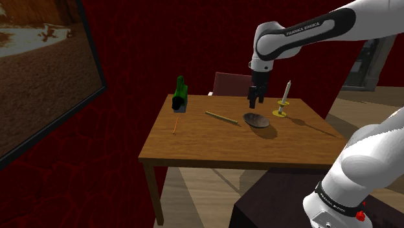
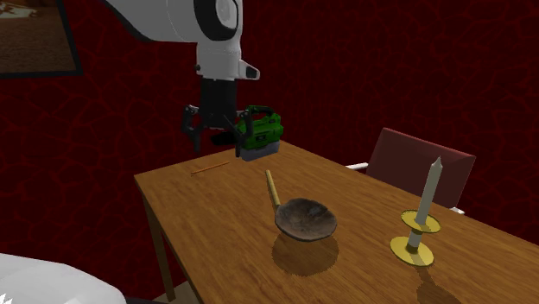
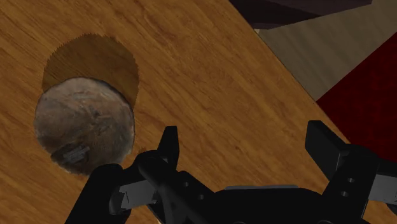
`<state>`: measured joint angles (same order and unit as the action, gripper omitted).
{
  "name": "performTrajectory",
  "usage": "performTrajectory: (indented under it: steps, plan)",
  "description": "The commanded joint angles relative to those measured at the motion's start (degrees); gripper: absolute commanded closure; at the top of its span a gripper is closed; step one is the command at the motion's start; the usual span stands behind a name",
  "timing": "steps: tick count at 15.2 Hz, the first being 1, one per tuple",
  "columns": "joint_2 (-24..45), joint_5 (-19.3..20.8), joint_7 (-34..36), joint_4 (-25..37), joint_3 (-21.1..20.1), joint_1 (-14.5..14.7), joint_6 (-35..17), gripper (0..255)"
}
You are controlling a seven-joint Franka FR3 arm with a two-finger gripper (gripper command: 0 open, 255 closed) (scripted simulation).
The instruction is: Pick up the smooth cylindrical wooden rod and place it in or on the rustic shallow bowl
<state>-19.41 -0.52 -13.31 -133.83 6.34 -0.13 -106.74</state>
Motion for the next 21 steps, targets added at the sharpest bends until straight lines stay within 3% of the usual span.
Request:
performTrajectory:
  steps: [1,11,21]
  plan:
    - [4.5,-0.1,-1.8,1.7,0.7,0.0,-2.7,0]
    - [27.2,-2.6,-10.1,16.8,2.5,-0.7,-10.1,0]
    - [50.6,-5.3,-16.3,40.2,1.5,-3.3,-9.8,0]
